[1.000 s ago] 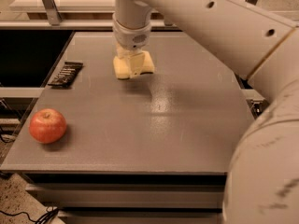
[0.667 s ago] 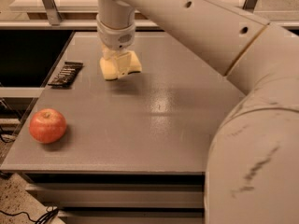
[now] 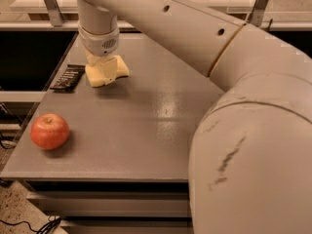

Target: Move sponge near rxbar chocolate

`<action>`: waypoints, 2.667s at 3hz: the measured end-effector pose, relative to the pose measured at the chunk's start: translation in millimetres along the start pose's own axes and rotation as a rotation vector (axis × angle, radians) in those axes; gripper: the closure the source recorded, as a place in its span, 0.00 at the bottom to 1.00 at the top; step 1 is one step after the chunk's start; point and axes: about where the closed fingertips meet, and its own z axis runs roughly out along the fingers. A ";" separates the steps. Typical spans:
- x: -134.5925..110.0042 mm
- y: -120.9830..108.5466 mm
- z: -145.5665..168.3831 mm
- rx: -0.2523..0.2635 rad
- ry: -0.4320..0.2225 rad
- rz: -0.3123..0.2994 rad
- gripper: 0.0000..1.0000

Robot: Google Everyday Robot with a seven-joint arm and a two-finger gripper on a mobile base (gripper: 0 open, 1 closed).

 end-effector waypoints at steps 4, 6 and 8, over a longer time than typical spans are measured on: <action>-34.6 -37.1 27.0 0.007 -0.022 -0.032 0.59; -31.8 -40.4 30.8 -0.001 -0.034 -0.025 0.13; -30.2 -42.4 29.5 -0.009 -0.068 -0.038 0.00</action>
Offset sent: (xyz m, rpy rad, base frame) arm 0.0060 0.0572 -0.0054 0.0279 -0.0086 0.0448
